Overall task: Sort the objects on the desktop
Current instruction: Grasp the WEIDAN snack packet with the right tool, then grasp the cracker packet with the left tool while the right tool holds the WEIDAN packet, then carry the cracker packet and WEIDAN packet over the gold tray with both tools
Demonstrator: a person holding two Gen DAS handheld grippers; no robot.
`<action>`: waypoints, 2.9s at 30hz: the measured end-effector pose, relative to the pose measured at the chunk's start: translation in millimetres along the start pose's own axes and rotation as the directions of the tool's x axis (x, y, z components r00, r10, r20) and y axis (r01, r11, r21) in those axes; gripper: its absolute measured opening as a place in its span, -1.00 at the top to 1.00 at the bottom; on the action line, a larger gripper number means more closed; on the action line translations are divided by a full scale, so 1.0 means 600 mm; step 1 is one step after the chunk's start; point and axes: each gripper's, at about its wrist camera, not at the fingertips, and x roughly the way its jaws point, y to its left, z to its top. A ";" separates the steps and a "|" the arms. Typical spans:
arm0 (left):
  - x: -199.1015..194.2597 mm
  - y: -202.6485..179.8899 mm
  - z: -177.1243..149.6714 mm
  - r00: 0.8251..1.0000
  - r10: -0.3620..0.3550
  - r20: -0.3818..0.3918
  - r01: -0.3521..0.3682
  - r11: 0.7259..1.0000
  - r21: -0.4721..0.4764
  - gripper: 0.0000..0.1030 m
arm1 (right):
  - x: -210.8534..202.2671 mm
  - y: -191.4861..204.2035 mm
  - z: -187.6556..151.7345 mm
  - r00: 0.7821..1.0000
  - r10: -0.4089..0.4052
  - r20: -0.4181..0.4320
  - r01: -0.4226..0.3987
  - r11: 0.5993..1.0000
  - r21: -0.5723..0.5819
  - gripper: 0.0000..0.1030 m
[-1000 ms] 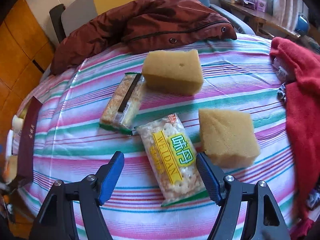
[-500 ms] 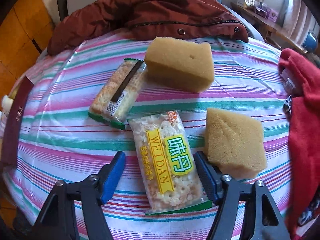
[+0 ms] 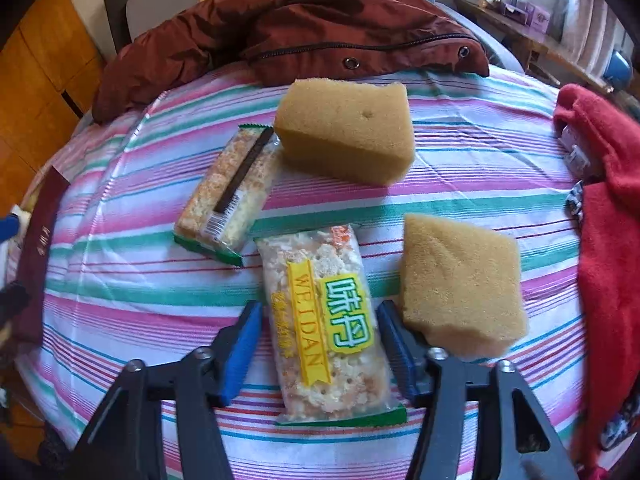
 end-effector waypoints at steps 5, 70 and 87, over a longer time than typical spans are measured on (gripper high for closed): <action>0.032 -0.011 0.018 0.999 -0.022 -0.023 0.022 1.000 0.007 -0.65 | 0.004 0.008 -0.003 0.999 -0.034 -0.009 0.034 0.999 -0.042 -0.02; 0.042 0.065 -0.006 0.995 0.085 0.048 -0.071 0.971 -0.230 0.02 | 0.012 0.093 -0.020 0.997 0.080 -0.023 -0.083 0.980 -0.179 0.04; -0.071 0.145 -0.088 0.980 0.173 0.093 -0.135 0.937 -0.322 0.02 | 0.009 0.149 -0.035 0.993 0.115 -0.037 -0.120 0.980 -0.159 0.04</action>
